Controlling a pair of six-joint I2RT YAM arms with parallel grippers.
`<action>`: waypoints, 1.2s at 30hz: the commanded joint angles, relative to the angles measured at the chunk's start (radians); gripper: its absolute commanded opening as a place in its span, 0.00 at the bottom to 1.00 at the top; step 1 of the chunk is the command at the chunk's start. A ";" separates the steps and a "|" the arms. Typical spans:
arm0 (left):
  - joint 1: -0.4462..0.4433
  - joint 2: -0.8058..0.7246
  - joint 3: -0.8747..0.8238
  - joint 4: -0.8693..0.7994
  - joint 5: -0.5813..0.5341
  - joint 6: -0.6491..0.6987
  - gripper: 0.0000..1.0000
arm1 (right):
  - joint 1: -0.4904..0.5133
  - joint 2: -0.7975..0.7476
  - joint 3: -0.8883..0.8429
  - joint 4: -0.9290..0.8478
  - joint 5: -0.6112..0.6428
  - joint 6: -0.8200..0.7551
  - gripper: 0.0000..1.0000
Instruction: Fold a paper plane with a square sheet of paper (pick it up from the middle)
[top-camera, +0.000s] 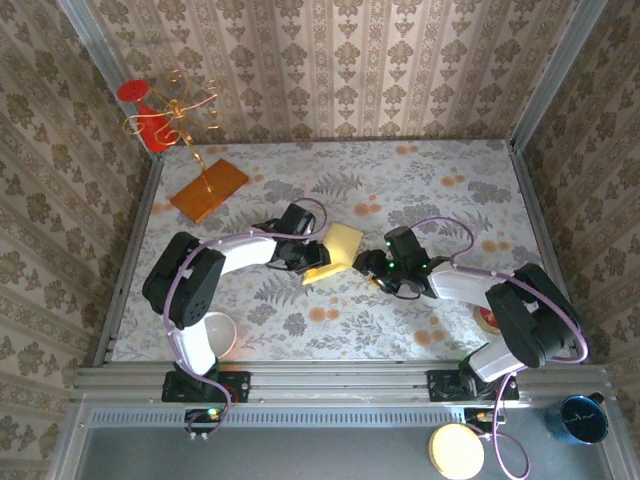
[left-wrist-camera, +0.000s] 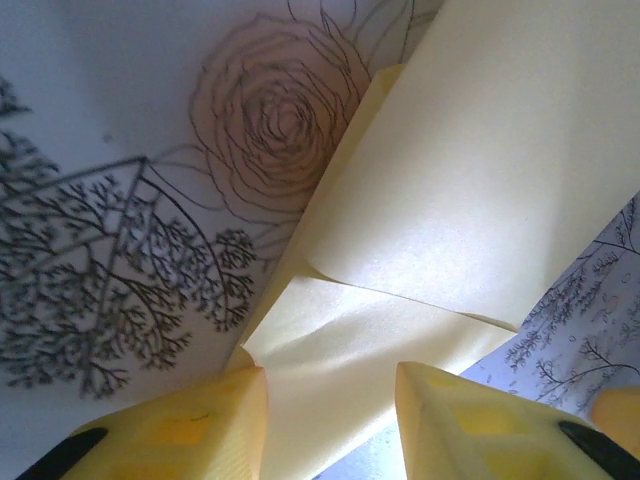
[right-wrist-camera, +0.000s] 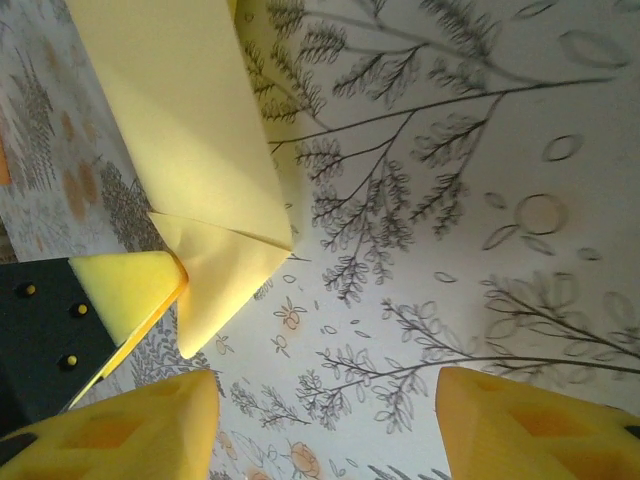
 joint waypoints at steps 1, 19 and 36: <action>0.002 0.010 -0.024 -0.004 0.011 -0.067 0.40 | 0.019 0.047 0.058 0.024 -0.004 0.039 0.59; 0.076 0.027 -0.130 0.113 0.134 -0.155 0.33 | 0.016 0.242 0.152 0.135 -0.055 0.021 0.36; 0.104 0.027 -0.141 0.125 0.163 -0.150 0.33 | 0.001 0.272 0.122 0.288 -0.109 0.022 0.32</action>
